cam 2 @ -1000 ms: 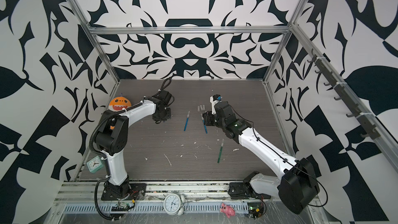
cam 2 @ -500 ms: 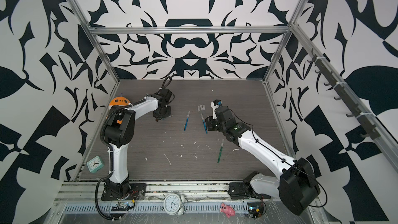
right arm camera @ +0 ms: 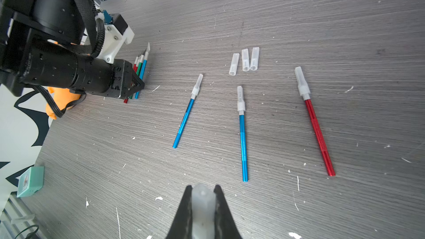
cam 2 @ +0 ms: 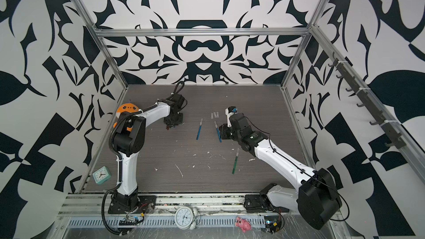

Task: Remove protective caps from carving knives
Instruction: Place the carving knife at the center of the board.

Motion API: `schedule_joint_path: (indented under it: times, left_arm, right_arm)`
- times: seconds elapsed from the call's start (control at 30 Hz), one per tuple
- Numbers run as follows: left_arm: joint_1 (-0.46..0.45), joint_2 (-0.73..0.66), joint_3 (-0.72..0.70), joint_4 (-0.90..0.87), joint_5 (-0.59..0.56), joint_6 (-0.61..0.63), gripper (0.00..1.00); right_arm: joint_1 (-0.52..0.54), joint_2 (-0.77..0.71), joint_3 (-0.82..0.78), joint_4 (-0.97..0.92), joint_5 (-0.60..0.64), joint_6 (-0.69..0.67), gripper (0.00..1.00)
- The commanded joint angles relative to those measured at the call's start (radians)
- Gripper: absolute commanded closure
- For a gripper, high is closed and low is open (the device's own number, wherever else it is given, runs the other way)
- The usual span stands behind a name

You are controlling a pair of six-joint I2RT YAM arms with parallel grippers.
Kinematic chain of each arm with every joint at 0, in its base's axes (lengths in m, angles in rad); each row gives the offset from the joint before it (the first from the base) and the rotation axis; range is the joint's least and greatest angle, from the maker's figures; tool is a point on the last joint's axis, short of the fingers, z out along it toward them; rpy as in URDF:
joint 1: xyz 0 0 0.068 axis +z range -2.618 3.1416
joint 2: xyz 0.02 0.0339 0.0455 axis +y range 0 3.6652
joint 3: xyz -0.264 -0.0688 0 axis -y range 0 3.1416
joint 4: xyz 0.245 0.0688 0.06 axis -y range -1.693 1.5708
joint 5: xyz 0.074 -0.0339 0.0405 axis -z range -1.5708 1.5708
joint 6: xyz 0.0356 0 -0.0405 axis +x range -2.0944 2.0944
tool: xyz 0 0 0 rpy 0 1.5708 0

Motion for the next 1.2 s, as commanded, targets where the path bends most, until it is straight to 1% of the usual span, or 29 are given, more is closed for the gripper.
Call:
schedule_joint_path:
  times: [0.0, 0.23, 0.37, 0.5, 0.7, 0.87, 1.03, 1.17]
  left_arm:
    - [0.009, 0.034, 0.003, -0.066, -0.010, -0.007, 0.77]
    - [0.010, 0.026, 0.023, -0.084, -0.008, -0.010, 0.74]
    - [0.010, -0.008, 0.033, -0.084, 0.005, -0.013, 0.73]
    - [0.010, -0.070, 0.056, -0.098, 0.011, -0.018, 0.71]
    - [0.024, -0.193, 0.094, -0.116, 0.012, -0.008, 0.62]
    - [0.033, -0.317, 0.098, -0.118, 0.020, 0.003, 0.51]
    - [0.033, -0.480, -0.017, -0.048, 0.065, -0.003, 0.30]
    - [0.033, -0.587, -0.095, -0.023, 0.090, -0.020, 0.17]
  right_arm:
    - [0.005, -0.007, -0.003, 0.033, 0.012, -0.009, 1.00]
    - [0.004, -0.009, -0.001, 0.027, 0.013, -0.012, 1.00]
    - [0.005, -0.005, 0.002, 0.024, 0.015, -0.012, 1.00]
    - [0.005, 0.003, 0.008, 0.020, 0.014, -0.013, 1.00]
    - [0.003, 0.018, 0.029, 0.000, 0.017, -0.022, 1.00]
    - [0.003, 0.067, 0.084, -0.053, 0.027, -0.033, 1.00]
    - [0.004, 0.158, 0.167, -0.123, 0.052, -0.050, 1.00]
    - [-0.001, 0.248, 0.249, -0.175, 0.058, -0.060, 1.00]
